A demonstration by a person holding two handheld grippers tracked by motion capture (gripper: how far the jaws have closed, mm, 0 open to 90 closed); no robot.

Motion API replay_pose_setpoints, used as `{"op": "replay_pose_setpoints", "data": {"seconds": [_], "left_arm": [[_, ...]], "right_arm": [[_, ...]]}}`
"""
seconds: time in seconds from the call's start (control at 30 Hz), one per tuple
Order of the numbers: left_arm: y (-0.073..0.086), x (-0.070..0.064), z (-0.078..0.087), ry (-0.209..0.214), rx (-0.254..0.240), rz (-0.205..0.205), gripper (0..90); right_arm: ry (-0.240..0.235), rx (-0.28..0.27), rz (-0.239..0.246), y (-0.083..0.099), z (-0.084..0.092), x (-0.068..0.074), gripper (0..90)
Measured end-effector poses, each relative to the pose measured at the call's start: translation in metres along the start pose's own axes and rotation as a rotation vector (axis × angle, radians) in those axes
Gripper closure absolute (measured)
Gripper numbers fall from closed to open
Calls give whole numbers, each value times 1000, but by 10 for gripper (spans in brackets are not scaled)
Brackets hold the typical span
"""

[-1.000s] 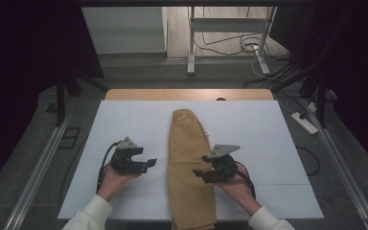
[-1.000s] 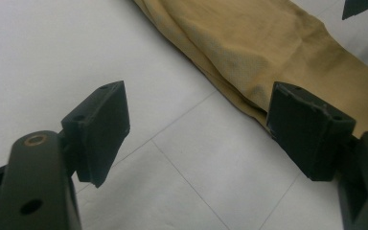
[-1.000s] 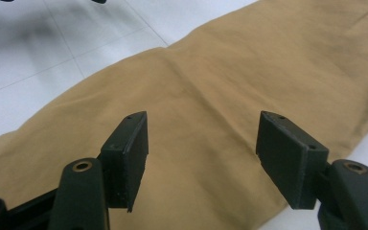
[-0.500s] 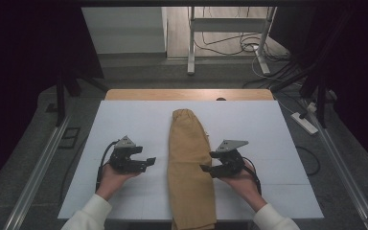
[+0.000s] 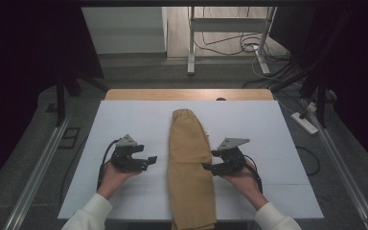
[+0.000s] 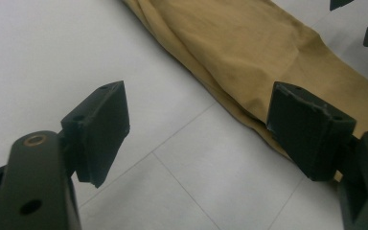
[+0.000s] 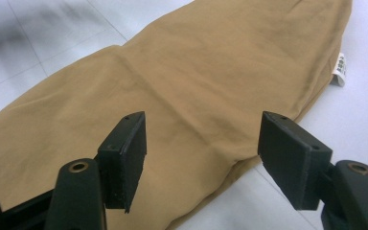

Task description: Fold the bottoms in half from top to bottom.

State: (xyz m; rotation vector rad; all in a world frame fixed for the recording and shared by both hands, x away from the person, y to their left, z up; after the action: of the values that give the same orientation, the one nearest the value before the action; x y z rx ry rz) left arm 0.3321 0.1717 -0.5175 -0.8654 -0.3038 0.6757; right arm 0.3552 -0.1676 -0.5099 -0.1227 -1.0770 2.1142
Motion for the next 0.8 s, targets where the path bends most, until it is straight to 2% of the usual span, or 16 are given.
{"op": "replay_pose_setpoints", "data": {"seconds": [0.23,0.47,0.63,0.8], "left_arm": [[-9,4,-6,10,-17,16,222],[-20,5,-12,13,-31,11,222],[-26,9,-18,8,-32,4,224],[-32,13,-30,3,-6,-16,223]], "right_arm": [[14,-26,-13,-4,1,-5,341],[16,-14,-24,-8,-3,-10,340],[20,-18,-33,-13,-6,-14,340],[31,-23,-36,-20,-11,-21,341]]}}
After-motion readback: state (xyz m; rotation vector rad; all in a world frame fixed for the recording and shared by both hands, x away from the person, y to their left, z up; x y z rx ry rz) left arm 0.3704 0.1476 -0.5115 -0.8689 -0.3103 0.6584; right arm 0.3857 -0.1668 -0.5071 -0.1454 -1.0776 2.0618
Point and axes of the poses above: each handheld gripper's, and its own axes: z roughly backward along the jaws, y roughly out of its underside, x roughly to its left, the point moved 2 cm from there along -z, roughly forward along the jaws, and after that the axes turned 13 degrees about -z, right-handed, at the moved point
